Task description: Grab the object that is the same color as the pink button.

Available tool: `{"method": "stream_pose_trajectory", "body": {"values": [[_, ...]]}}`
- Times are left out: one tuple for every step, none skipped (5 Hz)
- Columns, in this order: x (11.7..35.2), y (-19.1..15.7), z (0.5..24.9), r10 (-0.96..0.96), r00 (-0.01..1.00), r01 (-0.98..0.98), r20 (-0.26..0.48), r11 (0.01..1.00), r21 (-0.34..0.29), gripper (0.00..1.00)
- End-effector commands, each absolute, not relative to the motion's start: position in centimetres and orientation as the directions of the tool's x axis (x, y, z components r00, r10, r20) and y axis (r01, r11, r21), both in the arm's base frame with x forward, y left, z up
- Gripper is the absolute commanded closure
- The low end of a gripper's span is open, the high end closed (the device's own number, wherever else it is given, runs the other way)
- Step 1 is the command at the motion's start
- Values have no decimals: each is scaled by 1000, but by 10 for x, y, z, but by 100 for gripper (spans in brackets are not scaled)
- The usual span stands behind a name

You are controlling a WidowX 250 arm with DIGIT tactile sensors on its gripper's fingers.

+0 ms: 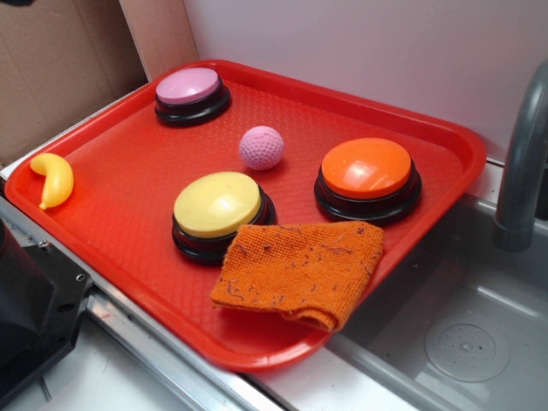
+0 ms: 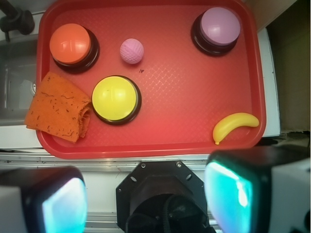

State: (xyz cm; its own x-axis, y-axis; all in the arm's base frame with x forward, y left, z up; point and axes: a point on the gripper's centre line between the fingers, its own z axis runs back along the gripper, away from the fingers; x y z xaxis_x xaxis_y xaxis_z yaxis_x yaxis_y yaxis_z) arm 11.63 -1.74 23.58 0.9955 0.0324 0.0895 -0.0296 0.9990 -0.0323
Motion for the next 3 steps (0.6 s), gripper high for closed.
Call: {"method": "stream_pose_trajectory", "body": {"values": [[116,-17,236,32,995,-30,89,999,-32,0],[139,-13,220,-24,990,27,141,999,-21,0],[158,-11,212,-59,982,64,178,998,-23,0]]}}
